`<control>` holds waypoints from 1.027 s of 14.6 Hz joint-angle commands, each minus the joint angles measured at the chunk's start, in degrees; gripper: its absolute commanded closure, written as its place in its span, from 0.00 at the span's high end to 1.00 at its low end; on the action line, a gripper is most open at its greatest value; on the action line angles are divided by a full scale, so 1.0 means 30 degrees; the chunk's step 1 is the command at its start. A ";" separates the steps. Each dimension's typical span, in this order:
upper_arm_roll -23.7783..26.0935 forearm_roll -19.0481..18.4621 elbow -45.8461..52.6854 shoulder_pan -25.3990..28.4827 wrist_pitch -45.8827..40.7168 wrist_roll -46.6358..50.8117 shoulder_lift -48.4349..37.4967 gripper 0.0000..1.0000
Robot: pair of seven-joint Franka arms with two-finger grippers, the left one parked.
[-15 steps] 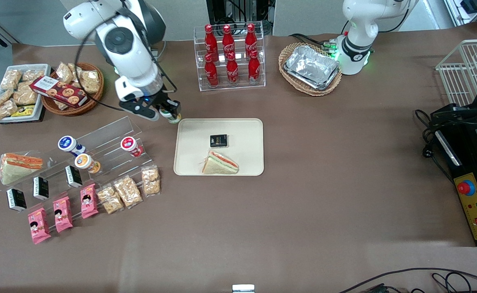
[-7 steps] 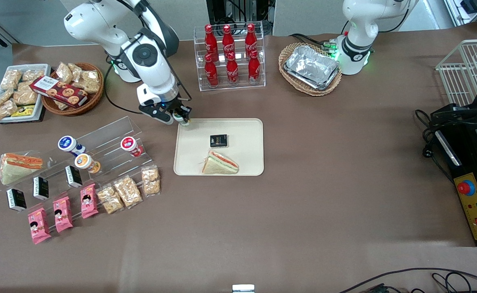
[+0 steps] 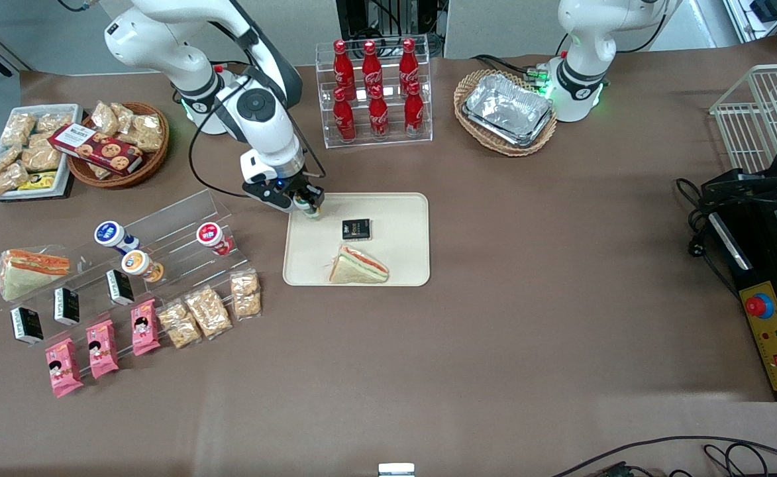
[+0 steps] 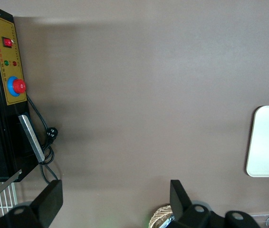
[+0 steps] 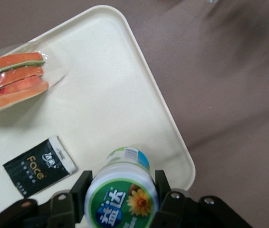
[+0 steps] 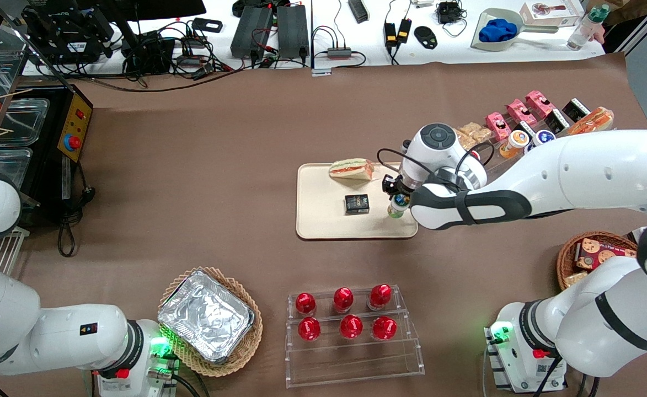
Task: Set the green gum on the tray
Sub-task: 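Lower the bottle onto the tray beside the black packet and release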
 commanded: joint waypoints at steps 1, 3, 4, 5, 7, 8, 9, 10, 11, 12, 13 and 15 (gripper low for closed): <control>-0.0090 -0.0463 -0.0665 0.0131 0.2218 0.0543 0.0901 0.26; -0.0090 -0.0464 -0.0898 0.0131 0.2338 0.0543 0.0960 0.27; -0.0090 -0.0464 -0.1016 0.0131 0.2599 0.0543 0.0989 0.29; -0.0090 -0.0464 -0.1047 0.0131 0.2660 0.0543 0.1048 0.40; -0.0090 -0.0463 -0.1047 0.0131 0.2690 0.0543 0.1224 0.64; -0.0090 -0.0435 -0.1047 0.0102 0.2690 0.0543 0.1224 0.84; -0.0090 -0.0434 -0.1047 0.0130 0.2690 0.0543 0.1224 1.00; -0.0090 -0.0434 -0.1047 0.0102 0.2690 0.0543 0.1224 1.00; -0.0090 -0.0434 -0.1047 0.0101 0.2690 0.0543 0.1224 1.00; -0.0090 -0.0434 -0.1047 0.0101 0.2690 0.0543 0.1195 1.00; -0.0090 -0.0434 -0.1018 0.0101 0.2690 0.0601 0.1224 1.00; -0.0119 -0.0434 -0.0988 0.0014 0.2632 0.0689 0.1137 1.00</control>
